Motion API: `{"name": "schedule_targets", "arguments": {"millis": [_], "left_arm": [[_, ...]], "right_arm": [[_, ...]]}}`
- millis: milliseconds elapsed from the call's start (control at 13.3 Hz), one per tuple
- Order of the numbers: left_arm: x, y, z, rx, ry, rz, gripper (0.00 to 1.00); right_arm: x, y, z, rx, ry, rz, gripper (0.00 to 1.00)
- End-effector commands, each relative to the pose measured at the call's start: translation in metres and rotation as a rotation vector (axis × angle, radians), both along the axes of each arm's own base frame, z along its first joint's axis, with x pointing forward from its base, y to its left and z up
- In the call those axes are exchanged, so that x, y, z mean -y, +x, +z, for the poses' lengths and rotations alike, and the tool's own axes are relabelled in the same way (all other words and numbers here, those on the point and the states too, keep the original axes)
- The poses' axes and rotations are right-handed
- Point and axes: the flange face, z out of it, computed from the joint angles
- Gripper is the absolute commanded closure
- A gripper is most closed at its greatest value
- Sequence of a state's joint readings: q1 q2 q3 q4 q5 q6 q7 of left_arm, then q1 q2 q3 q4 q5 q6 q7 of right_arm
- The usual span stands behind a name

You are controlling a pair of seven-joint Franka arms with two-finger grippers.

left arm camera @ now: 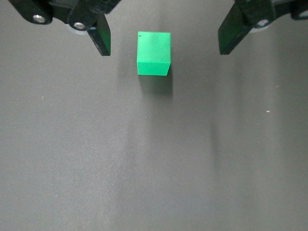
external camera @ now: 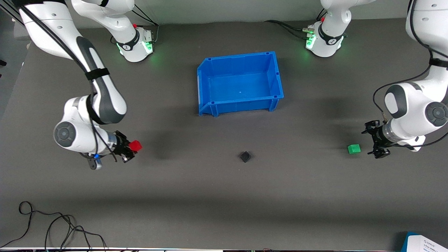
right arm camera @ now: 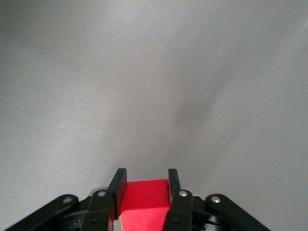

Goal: Attach green and red cubes to black cube
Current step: 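Lift the red cube while the left gripper grasps the green cube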

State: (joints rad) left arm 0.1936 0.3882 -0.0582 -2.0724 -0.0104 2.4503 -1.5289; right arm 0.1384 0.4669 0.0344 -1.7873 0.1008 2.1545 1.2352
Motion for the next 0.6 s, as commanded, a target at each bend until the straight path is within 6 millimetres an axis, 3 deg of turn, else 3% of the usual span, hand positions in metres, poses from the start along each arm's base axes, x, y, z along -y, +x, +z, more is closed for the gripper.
{"name": "schedule_targets", "arguments": {"millis": [0,75,150,226,301,451,526], "left_arm": [[0.005,0.003,-0.013,0.017,0.017,0.003,0.01],[0.006,0.003,-0.021,0.012,0.023,-0.009,0.01],[0.006,0.003,-0.028,0.013,0.028,-0.016,0.01],[0.007,0.003,-0.036,0.018,0.028,-0.020,0.01],[0.007,0.002,-0.043,0.020,0.027,-0.020,0.01],[0.013,0.004,-0.047,0.031,0.028,-0.029,0.01],[0.015,0.004,-0.051,0.026,0.026,-0.032,0.01]], "right_arm": [[-0.050,0.025,-0.016,-0.015,-0.003,-0.094,0.84],[-0.069,0.030,-0.026,-0.023,-0.009,-0.145,0.84],[-0.102,0.031,-0.021,-0.011,-0.008,-0.187,0.84],[-0.122,0.038,-0.016,0.008,-0.002,-0.231,0.84],[-0.137,0.047,-0.008,0.030,0.010,-0.288,0.84],[-0.168,0.047,-0.015,0.016,0.024,-0.325,0.83],[-0.173,0.048,-0.018,0.013,0.024,-0.347,0.84]]}}
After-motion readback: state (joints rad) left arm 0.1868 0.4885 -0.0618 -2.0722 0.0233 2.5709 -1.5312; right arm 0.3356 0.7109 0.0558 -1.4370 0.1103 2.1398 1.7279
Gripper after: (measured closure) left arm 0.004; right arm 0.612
